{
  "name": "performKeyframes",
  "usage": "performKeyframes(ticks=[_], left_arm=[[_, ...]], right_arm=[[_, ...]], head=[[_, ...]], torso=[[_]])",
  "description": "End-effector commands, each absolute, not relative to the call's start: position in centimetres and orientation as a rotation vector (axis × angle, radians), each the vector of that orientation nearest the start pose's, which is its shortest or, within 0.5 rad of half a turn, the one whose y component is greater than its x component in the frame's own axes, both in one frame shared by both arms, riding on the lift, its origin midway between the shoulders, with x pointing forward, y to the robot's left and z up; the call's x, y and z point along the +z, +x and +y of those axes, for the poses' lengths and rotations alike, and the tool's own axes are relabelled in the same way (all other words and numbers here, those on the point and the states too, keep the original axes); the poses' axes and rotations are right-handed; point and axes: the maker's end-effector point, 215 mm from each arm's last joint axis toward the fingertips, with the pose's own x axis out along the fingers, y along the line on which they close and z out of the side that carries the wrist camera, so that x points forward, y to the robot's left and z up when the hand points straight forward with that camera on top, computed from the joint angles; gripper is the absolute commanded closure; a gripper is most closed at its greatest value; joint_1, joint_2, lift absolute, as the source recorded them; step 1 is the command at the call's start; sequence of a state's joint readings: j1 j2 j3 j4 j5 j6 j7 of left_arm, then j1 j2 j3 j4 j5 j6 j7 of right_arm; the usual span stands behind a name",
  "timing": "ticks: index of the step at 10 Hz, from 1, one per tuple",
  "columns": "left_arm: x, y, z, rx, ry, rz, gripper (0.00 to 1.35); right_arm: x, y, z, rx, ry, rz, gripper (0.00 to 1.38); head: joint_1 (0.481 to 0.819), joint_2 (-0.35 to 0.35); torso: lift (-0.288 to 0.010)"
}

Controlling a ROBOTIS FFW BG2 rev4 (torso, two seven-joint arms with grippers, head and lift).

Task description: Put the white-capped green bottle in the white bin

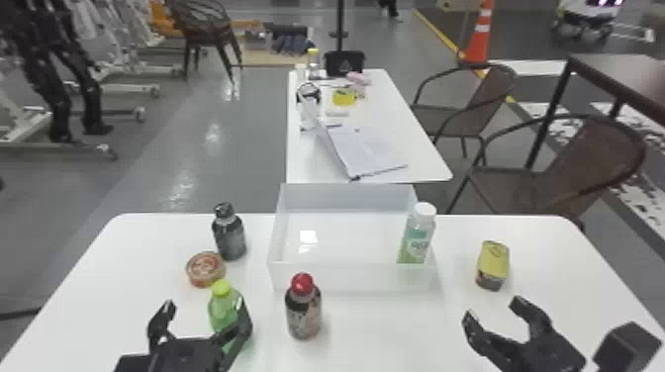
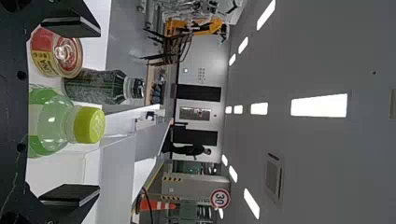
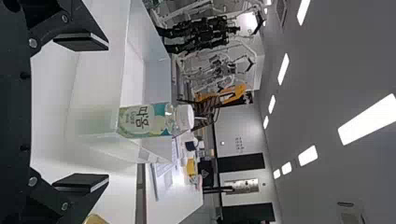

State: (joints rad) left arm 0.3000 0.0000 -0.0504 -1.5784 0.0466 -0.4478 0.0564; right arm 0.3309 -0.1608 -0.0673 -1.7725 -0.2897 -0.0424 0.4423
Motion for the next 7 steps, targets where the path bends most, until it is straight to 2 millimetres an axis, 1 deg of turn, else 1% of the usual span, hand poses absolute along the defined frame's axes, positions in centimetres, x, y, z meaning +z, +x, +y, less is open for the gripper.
performKeyframes(ticks=[1,2,3,5,7], left_arm=[[-36.42,48.08,21.54,0.025,-0.068,-0.153,0.12],[-36.34,48.13,21.37,0.022,-0.069,-0.155,0.13],[-36.34,48.12,21.04,0.017,-0.072,-0.155,0.13],[-36.63,47.86,21.41,0.024,-0.072,-0.149,0.13],[-36.6,47.96,21.16,0.018,-0.07,-0.149,0.13]], right_arm=[[-39.31,46.46,-20.92,0.38,0.156,0.091,0.28],[-39.38,46.64,-20.54,0.373,0.153,0.093,0.27],[-39.2,46.67,-20.6,0.368,0.147,0.09,0.26],[-39.18,46.64,-20.77,0.357,0.14,0.091,0.24],[-39.2,46.63,-20.8,0.358,0.137,0.091,0.24]], head=[[0.549,0.0],[0.549,0.0],[0.549,0.0],[0.549,0.0],[0.549,0.0]], torso=[[-0.1],[-0.1],[-0.1],[-0.1],[-0.1]])
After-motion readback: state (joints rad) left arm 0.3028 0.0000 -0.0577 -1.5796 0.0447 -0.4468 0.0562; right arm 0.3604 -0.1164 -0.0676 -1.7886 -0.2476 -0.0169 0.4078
